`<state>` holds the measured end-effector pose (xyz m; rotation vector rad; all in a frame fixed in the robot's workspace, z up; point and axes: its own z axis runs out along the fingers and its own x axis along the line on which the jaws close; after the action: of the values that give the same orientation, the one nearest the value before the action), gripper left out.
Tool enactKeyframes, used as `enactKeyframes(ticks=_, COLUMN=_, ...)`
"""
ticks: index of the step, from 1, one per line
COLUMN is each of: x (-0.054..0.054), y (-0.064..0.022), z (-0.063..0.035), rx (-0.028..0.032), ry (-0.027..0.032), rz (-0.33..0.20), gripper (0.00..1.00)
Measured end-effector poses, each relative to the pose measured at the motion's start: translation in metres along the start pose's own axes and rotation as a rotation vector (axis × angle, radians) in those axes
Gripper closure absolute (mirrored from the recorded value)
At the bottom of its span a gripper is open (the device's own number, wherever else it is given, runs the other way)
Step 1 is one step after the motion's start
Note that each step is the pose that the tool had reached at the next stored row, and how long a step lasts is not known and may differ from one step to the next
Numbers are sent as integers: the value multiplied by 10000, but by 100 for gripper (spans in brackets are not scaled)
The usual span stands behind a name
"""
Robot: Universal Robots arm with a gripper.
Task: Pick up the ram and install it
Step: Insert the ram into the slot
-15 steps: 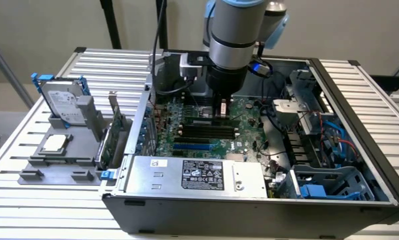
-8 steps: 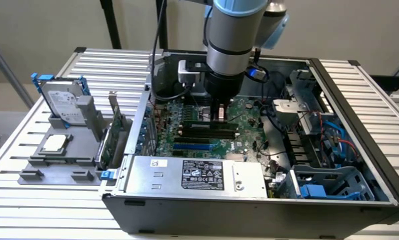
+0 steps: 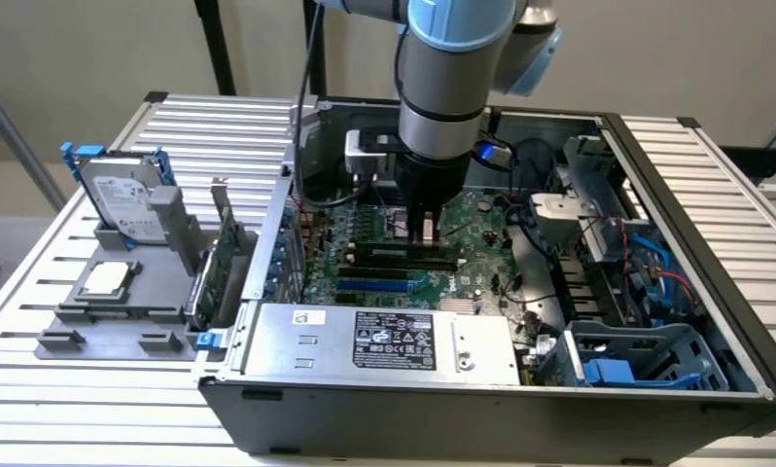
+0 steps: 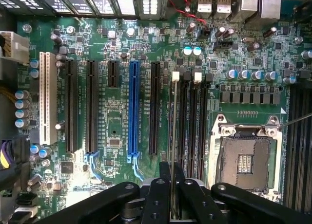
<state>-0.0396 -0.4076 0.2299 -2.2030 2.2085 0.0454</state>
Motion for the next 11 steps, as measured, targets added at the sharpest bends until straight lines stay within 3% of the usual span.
enactKeyframes(ticks=11, x=-8, y=4, z=18, rx=13, ry=0, rz=1, gripper=86)
